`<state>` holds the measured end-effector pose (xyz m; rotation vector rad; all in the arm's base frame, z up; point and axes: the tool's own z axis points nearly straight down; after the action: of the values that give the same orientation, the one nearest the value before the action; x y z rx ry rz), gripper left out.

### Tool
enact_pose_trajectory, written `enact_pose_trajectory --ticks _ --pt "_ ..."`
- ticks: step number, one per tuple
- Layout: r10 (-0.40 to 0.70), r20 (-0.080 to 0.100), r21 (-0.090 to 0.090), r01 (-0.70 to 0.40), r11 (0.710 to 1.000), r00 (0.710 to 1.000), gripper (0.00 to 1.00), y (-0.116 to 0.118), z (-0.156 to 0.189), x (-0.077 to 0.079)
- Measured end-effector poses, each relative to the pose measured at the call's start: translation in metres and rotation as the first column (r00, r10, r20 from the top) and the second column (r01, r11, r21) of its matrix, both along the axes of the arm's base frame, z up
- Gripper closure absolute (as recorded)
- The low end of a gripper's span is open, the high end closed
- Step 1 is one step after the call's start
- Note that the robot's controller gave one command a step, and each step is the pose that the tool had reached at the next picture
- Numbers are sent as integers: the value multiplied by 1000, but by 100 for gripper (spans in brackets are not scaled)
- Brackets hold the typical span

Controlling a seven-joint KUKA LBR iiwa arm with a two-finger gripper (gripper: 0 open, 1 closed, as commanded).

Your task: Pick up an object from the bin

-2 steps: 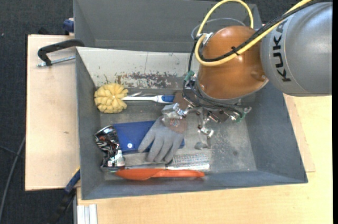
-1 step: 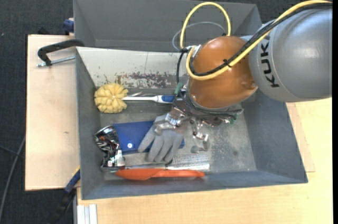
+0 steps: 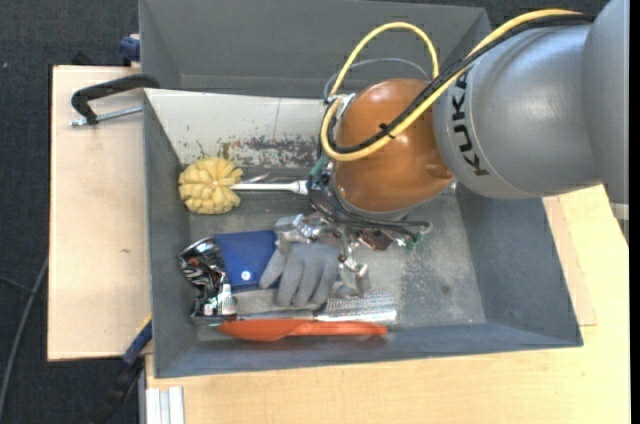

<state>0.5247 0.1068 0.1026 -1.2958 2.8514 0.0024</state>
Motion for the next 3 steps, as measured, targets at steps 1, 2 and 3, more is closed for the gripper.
enact_pose_trajectory --ticks 1,2,3 --pt "257 7 -2 -257 966 966 0 12 10 0" --pt "414 12 -5 -414 910 910 0 21 29 0" --pt "489 13 -8 -489 872 872 0 24 15 6"
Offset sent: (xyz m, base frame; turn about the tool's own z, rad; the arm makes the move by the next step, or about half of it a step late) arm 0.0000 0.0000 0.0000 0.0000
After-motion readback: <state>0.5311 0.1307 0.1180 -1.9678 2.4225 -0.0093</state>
